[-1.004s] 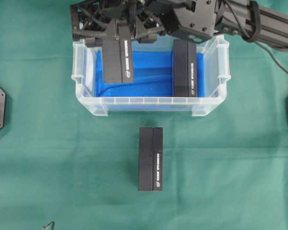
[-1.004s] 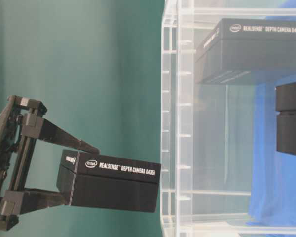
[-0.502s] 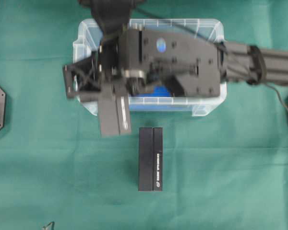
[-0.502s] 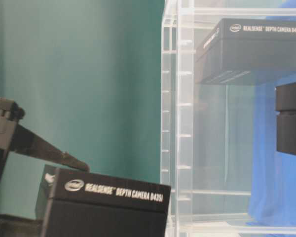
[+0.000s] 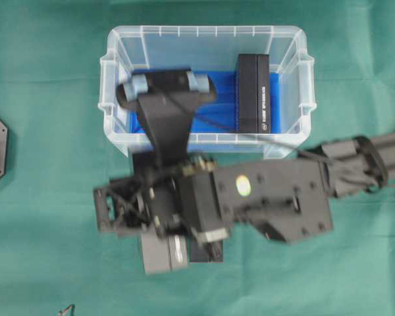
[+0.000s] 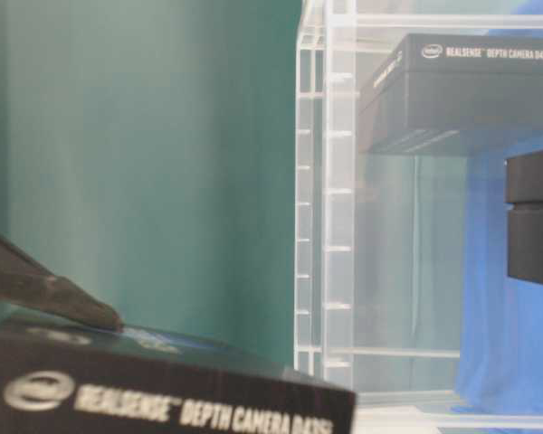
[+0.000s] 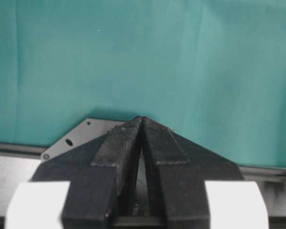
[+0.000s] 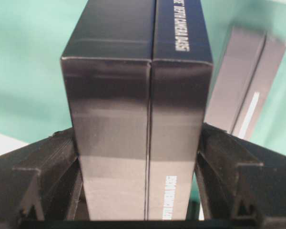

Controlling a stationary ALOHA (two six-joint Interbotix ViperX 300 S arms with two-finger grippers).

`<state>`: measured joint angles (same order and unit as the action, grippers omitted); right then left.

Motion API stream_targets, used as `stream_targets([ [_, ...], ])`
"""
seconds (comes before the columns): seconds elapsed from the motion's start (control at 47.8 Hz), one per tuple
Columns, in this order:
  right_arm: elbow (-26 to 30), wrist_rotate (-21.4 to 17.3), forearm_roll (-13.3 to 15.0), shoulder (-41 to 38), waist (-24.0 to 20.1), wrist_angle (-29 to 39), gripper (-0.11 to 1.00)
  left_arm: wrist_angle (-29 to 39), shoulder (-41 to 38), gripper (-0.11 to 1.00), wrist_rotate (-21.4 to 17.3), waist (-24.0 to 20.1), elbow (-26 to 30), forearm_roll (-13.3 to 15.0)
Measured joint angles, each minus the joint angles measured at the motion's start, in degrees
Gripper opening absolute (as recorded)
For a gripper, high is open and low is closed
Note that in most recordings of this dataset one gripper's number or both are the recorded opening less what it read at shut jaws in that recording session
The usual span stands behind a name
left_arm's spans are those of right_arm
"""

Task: Take the box out of the case with the right arm.
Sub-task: 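Carry the box forward and lower it onto the table left of the first box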

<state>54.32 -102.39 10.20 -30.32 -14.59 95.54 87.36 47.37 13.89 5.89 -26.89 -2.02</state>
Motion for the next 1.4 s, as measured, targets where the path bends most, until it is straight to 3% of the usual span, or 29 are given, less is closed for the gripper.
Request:
stream_targets([
  [0.167, 0.09, -1.14, 0.26, 0.0, -1.85, 0.0, 0.69, 0.0, 0.0, 0.0, 0.0, -0.09, 0.0, 0.0],
  [0.816, 0.09, -1.14, 1.49, -0.18, -1.41, 0.0, 0.69, 0.0, -0.09, 0.0, -0.09, -0.09, 0.0, 0.0],
  [1.171, 0.0, -1.41, -3.25, -5.1, -0.97, 0.0, 0.69, 0.0, -0.09, 0.0, -0.26, -0.09, 0.0, 0.0],
  [1.401, -2.2, -1.49, -4.48, -6.77, -0.26, -0.44, 0.69, 0.0, -0.09, 0.0, -0.26, 0.0, -0.09, 0.0],
])
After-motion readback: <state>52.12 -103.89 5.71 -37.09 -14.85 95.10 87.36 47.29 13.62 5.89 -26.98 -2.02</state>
